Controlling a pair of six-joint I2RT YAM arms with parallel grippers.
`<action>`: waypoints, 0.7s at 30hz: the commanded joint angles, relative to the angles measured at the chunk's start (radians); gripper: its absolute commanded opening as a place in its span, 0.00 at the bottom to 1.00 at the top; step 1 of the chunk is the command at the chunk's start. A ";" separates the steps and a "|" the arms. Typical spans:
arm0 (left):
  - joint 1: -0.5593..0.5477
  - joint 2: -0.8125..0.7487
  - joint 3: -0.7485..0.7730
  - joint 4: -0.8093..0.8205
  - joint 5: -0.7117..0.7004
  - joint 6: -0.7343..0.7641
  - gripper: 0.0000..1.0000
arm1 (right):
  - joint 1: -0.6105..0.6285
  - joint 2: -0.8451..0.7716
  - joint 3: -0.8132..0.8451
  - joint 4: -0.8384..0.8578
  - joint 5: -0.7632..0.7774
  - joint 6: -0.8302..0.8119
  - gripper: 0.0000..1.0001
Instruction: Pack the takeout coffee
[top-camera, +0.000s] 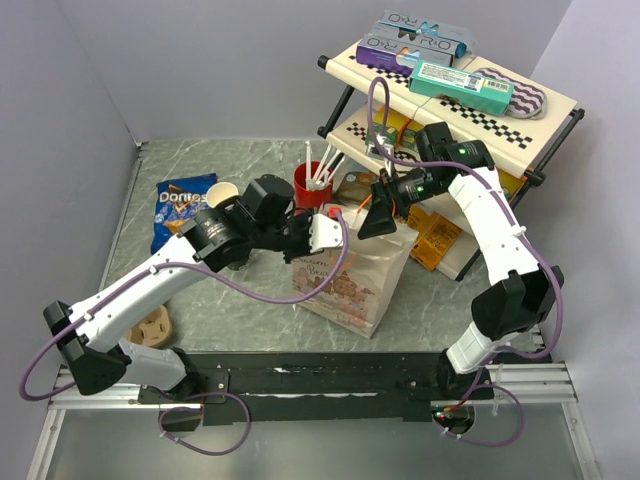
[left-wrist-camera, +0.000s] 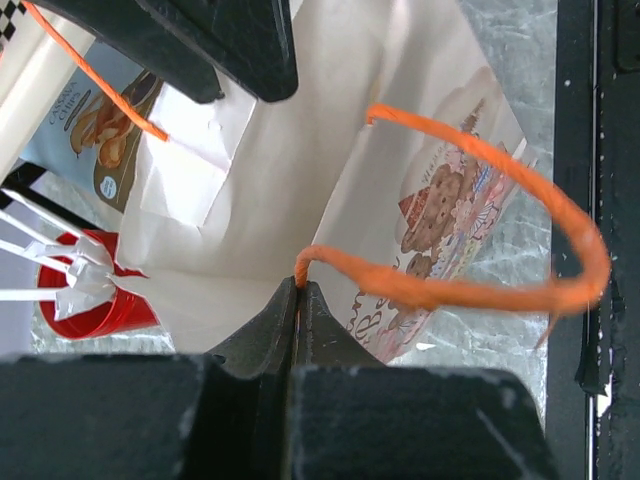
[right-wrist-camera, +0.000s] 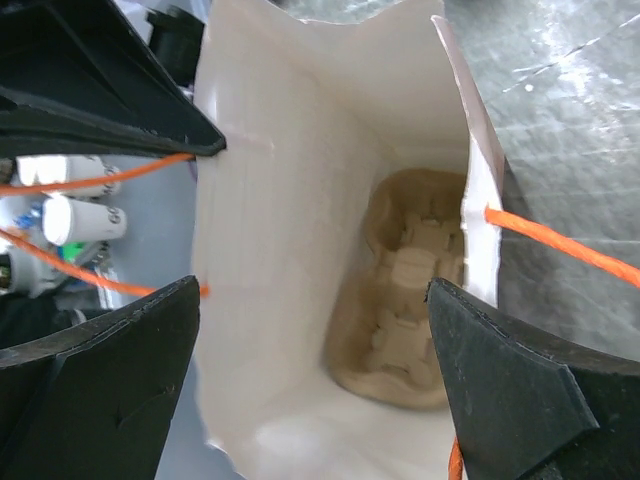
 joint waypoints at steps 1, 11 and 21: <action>-0.001 -0.048 -0.020 0.029 -0.014 0.015 0.01 | -0.001 0.033 0.021 -0.087 0.009 -0.100 1.00; 0.002 -0.050 -0.032 0.003 0.001 0.043 0.01 | -0.009 -0.014 0.088 -0.104 -0.079 -0.166 1.00; 0.021 -0.039 -0.009 -0.017 0.078 0.007 0.01 | -0.012 -0.164 -0.174 0.305 0.001 0.025 1.00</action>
